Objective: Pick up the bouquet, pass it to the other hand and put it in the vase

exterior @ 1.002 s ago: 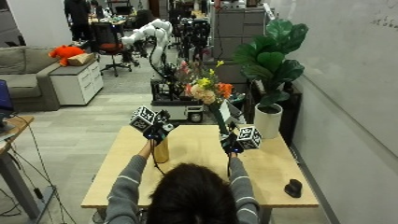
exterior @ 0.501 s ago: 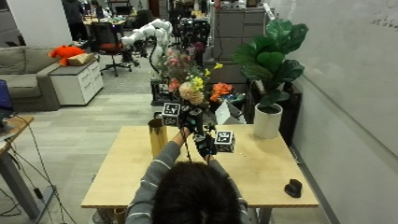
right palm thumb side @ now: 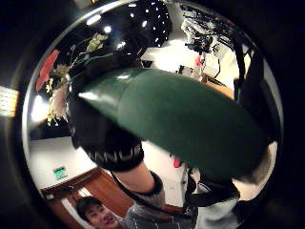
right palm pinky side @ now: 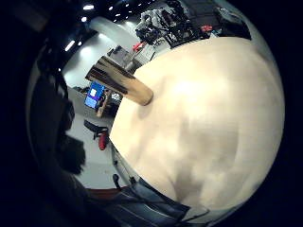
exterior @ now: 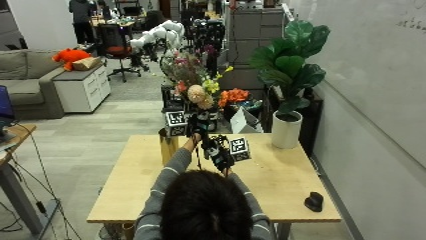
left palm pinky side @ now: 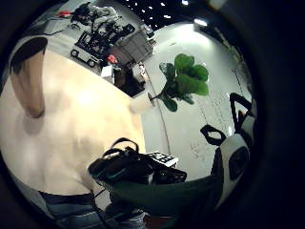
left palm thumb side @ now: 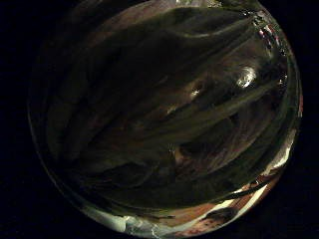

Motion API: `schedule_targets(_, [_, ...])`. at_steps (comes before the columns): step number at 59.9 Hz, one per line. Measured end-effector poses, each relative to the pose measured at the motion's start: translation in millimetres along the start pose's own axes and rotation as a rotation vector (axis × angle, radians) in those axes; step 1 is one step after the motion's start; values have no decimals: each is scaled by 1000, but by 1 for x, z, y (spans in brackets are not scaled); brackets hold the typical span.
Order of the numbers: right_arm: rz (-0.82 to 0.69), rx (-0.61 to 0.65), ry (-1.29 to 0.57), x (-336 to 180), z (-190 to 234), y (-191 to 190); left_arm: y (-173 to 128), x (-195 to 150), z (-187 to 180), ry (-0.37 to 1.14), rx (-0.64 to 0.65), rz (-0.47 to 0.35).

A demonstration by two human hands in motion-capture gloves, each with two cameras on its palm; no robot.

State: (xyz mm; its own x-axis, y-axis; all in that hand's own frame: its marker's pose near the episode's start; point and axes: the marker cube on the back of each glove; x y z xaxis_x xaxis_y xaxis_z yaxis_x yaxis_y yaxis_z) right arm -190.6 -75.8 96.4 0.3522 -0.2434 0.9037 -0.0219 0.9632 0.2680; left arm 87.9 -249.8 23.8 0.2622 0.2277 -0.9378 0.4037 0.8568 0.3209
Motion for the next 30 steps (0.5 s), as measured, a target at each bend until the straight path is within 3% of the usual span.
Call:
schedule_targets(3, [-90,-42,-98,-12,-2,-1,-4,12,-13,-30,24,16])
schedule_targets(7, [-198,10,1,-5,-14,-11,-9,32,-30,-42,56,39])
schedule_targets(19, [-83,50,-36,-8,-36,-17,-42,66,-71,-153,260,124])
schedule_targets(25, [-107,77,50,7,-43,-29,-54,80,-86,-195,322,137])
schedule_targets(30, [-105,62,4,7,-43,-29,-60,89,-99,-226,368,149])
